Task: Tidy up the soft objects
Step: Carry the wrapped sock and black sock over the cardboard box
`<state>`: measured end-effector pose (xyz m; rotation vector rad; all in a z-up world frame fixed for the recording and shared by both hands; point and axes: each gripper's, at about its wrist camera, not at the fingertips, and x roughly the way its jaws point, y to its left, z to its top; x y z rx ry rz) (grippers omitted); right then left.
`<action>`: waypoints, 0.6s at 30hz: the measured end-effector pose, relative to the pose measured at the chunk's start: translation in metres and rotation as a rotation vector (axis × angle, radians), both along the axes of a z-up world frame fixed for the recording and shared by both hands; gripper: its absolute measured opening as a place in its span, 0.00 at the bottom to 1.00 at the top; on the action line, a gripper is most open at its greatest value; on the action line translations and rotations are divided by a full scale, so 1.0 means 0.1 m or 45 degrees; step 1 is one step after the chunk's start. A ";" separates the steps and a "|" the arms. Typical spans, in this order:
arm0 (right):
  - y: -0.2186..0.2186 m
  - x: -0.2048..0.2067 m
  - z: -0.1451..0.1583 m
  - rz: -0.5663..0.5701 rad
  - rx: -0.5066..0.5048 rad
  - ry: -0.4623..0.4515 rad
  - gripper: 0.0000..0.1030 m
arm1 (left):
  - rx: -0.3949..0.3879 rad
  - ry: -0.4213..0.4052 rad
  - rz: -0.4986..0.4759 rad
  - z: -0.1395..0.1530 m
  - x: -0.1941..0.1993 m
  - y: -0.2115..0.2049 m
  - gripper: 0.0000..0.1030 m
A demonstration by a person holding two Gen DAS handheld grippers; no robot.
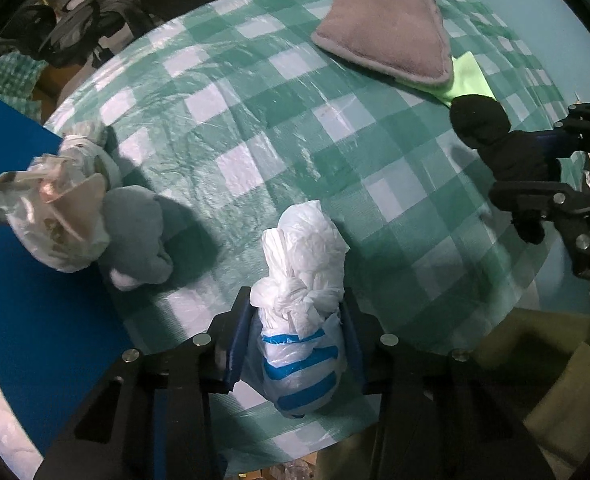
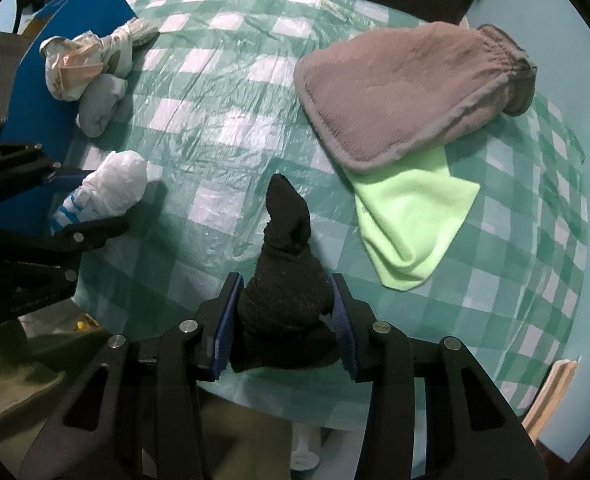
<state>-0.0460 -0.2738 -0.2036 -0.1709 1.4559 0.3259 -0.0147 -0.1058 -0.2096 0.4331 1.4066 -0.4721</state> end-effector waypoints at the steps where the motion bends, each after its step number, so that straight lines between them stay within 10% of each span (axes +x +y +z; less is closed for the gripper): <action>1: 0.00 0.03 0.03 0.004 0.001 -0.003 0.41 | -0.003 -0.007 0.007 0.03 0.00 0.01 0.40; 18: 0.11 0.27 0.55 0.072 0.037 -0.082 0.41 | -0.110 -0.164 0.138 0.78 0.03 0.20 0.40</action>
